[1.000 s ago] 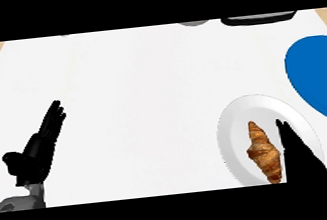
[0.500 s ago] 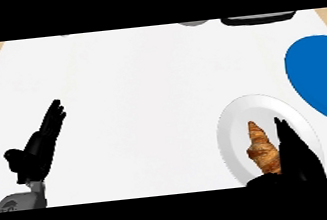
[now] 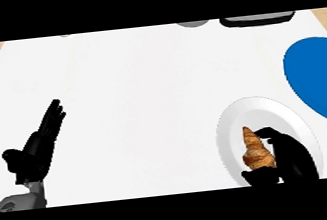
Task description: Pick the croissant from the plate and place it in the plate
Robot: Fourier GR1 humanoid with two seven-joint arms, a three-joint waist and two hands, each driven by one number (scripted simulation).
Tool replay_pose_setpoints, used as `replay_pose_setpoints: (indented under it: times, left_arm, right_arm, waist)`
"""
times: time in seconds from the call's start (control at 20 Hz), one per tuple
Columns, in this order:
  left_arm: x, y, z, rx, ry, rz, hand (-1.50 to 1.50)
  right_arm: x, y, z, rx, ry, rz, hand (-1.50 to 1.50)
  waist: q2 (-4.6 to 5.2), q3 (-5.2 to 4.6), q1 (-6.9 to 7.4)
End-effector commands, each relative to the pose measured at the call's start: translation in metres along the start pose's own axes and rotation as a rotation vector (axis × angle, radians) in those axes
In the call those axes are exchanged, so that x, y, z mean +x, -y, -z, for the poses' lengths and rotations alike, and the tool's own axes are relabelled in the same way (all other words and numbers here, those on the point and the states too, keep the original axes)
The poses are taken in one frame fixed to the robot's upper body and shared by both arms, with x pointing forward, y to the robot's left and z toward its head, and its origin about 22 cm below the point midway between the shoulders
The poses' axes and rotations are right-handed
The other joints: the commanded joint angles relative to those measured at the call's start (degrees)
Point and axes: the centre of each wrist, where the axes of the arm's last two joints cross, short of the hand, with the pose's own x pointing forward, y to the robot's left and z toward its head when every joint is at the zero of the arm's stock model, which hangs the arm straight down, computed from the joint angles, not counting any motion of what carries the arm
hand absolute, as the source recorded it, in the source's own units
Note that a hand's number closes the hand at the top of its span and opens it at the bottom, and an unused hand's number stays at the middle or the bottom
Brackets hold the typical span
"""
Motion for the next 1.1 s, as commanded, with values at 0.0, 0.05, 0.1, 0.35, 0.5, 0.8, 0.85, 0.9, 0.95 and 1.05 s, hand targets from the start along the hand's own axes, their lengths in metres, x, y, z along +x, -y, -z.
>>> replay_pose_setpoints:
  times: [0.0,0.05,0.1,0.35,0.5,0.8,0.85,0.9,0.95,1.05]
  left_arm:
    - [0.005,0.0,-0.001,0.011,-0.002,-0.006,0.0]
    - [0.004,-0.004,0.005,0.012,-0.012,-0.014,0.0]
    - [0.007,0.001,-0.009,0.016,-0.006,-0.004,0.0]
    - [0.0,-0.013,-0.01,0.046,-0.008,-0.002,0.0]
    - [-0.005,-0.02,-0.018,0.073,-0.027,-0.003,0.0]
    - [-0.008,-0.018,-0.018,0.073,-0.026,-0.019,0.0]
    - [-0.007,-0.01,-0.017,0.058,-0.018,-0.021,0.0]
    - [-0.017,-0.011,-0.019,0.063,-0.034,-0.024,0.0]
    - [-0.003,-0.006,-0.01,0.038,0.003,-0.018,0.0]
    - [-0.004,0.005,-0.009,0.022,-0.009,-0.027,0.0]
  right_arm:
    - [-0.008,-0.009,0.014,0.039,0.013,-0.004,1.5]
    - [0.004,-0.013,0.008,0.014,0.034,-0.009,1.5]
    - [0.005,-0.013,0.011,0.019,0.054,-0.006,1.5]
    - [-0.113,0.077,0.029,-0.101,0.025,-0.043,1.5]
    - [-0.165,0.117,0.039,-0.155,-0.065,-0.066,1.5]
    - [-0.245,0.203,0.034,-0.347,0.03,-0.091,1.5]
    - [-0.257,0.215,0.033,-0.369,0.061,-0.075,1.5]
    - [-0.266,0.219,0.029,-0.391,0.102,-0.019,1.5]
    - [-0.279,0.242,0.028,-0.381,0.097,-0.024,1.5]
    - [-0.304,0.266,0.013,-0.417,0.126,-0.056,1.5]
  waist:
    - [0.45,0.56,0.08]
    - [0.45,0.55,0.04]
    - [0.42,0.56,0.22]
    - [0.25,0.72,-2.28]
    - [0.08,1.04,-3.85]
    - [-0.09,1.06,-3.8]
    - [0.01,1.01,-3.04]
    - [0.03,0.94,-3.93]
    - [0.22,0.9,-2.11]
    - [0.21,0.83,-1.95]
